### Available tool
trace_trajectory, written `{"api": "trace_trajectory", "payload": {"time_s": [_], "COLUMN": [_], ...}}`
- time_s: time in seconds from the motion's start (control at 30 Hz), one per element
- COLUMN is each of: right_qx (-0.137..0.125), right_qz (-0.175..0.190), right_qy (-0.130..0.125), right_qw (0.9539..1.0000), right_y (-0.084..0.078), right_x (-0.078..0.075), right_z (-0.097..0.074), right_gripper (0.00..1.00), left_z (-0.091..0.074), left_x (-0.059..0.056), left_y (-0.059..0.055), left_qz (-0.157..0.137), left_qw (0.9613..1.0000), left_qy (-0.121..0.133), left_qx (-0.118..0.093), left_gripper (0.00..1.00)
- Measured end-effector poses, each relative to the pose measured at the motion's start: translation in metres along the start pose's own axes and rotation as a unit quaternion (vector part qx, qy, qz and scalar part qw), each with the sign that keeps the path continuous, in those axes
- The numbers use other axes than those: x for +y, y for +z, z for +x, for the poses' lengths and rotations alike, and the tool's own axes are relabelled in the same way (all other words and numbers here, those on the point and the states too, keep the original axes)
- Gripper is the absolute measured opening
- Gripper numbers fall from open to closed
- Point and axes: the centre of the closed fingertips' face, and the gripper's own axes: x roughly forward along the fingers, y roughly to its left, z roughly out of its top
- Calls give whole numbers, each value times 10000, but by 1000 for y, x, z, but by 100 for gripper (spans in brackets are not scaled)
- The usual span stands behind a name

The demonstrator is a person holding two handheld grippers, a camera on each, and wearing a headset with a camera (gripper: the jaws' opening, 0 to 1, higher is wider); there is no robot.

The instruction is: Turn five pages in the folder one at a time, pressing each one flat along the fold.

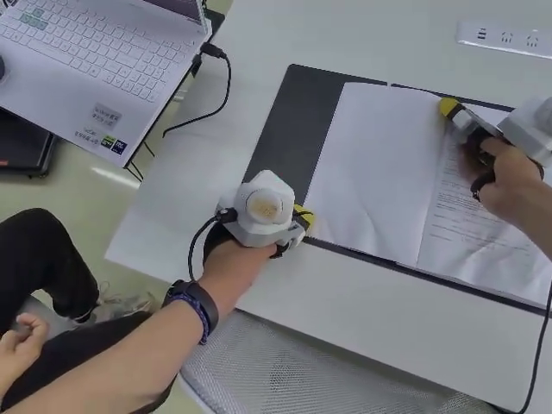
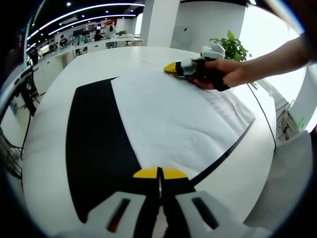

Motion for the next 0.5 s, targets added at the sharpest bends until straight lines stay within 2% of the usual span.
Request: {"api": "trace_trajectory", "payload": {"time_s": [0.17, 0.3, 0.5], "right_qx": [179, 417, 526], "right_qz": [-138, -327, -334], "right_qy": [82, 259, 375], "right_qw": [9997, 9983, 9974], "right_y": [-8, -18, -30], "right_x": [9, 8, 23], "right_z": [-11, -14, -33], "right_gripper": [0, 0, 0], "left_z": [0, 0, 0], "left_x": [0, 1, 0], "left_y": [0, 0, 1], "left_qz": [-6, -128, -241], "left_qw": [10000, 9999, 9997], "left_qy": [11, 0, -10], "left_qx": [-18, -24, -64], "left_gripper": [0, 0, 0]}}
